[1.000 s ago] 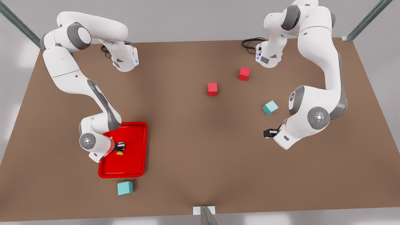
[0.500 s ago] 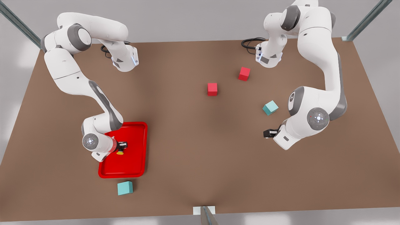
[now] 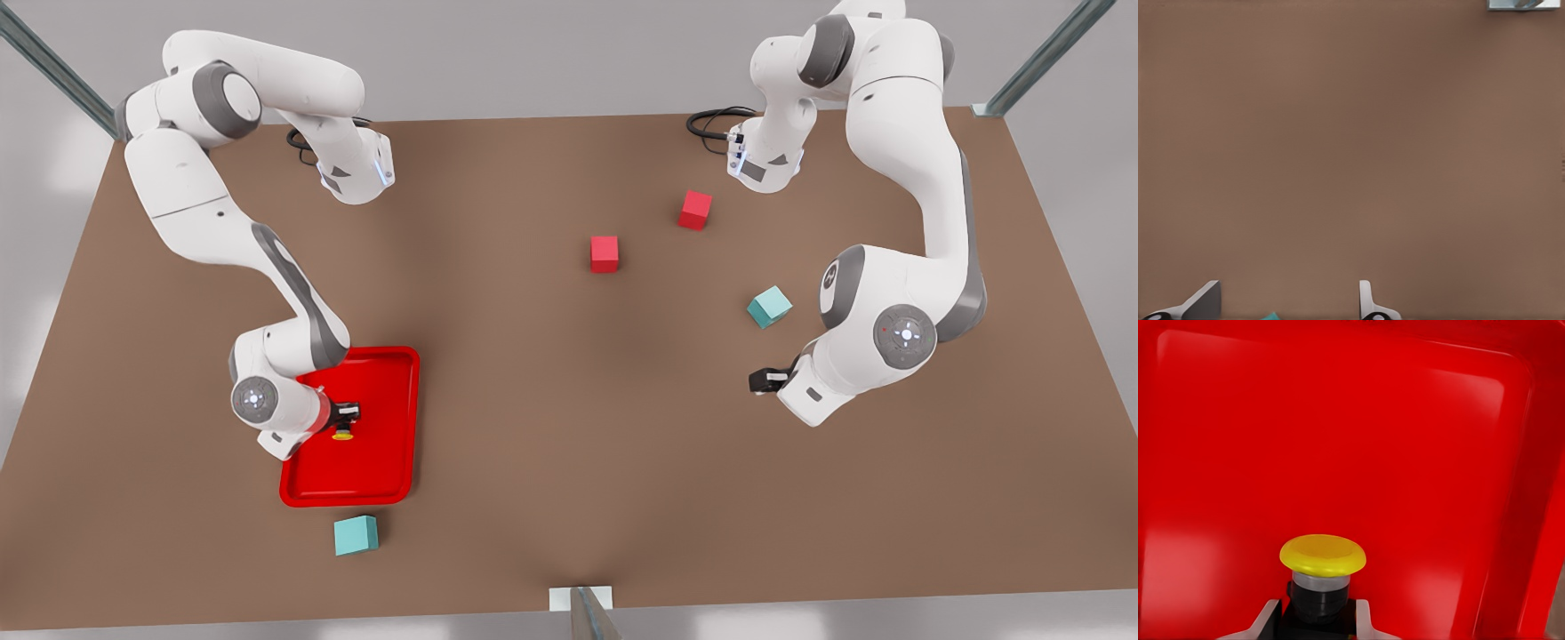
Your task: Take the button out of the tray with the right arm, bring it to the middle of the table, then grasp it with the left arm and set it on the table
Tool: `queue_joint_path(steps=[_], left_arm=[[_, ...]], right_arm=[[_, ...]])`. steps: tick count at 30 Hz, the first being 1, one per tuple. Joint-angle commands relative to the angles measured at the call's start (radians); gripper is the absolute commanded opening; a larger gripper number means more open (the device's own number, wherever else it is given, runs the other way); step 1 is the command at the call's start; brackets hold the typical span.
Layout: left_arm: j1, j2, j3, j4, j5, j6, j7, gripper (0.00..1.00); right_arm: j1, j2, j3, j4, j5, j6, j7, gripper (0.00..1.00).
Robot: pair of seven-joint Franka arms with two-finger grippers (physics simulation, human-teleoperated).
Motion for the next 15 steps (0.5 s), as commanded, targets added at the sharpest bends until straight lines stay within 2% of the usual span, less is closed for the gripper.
queue_joint_path(steps=[1,5,7,10,12,14,15], left_arm=[[0.0,0.0,-0.001,0.001,0.001,0.004,-0.001,1.0],[0.002,0.001,0.0,0.001,0.001,0.004,-0.001,1.0],[0.002,0.001,-0.001,0.001,0.001,0.004,-0.001,1.0],[0.002,-0.002,0.0,0.001,0.001,0.002,0.0,1.0],[0.005,-0.003,0.0,0.001,0.001,0.001,0.005,1.0],[0.006,-0.003,0.002,0.001,0.002,0.001,0.007,1.0],[0.006,-0.003,0.003,0.001,0.002,0.002,0.02,1.0]], right_arm=[[0.001,-0.02,0.0,-0.008,-0.006,-0.023,0.028,0.41],[0.015,-0.079,0.065,0.0,0.043,-0.115,0.103,0.41],[0.099,-0.116,0.062,0.012,0.122,-0.154,0.173,0.41],[0.258,-0.122,0.028,0.133,0.205,-0.27,0.305,0.41],[0.491,-0.109,-0.156,0.242,0.359,-0.301,0.351,0.41],[0.76,-0.064,-0.403,0.36,0.521,-0.335,0.393,0.41],[0.841,-0.024,-0.478,0.423,0.595,-0.345,0.416,0.41]])
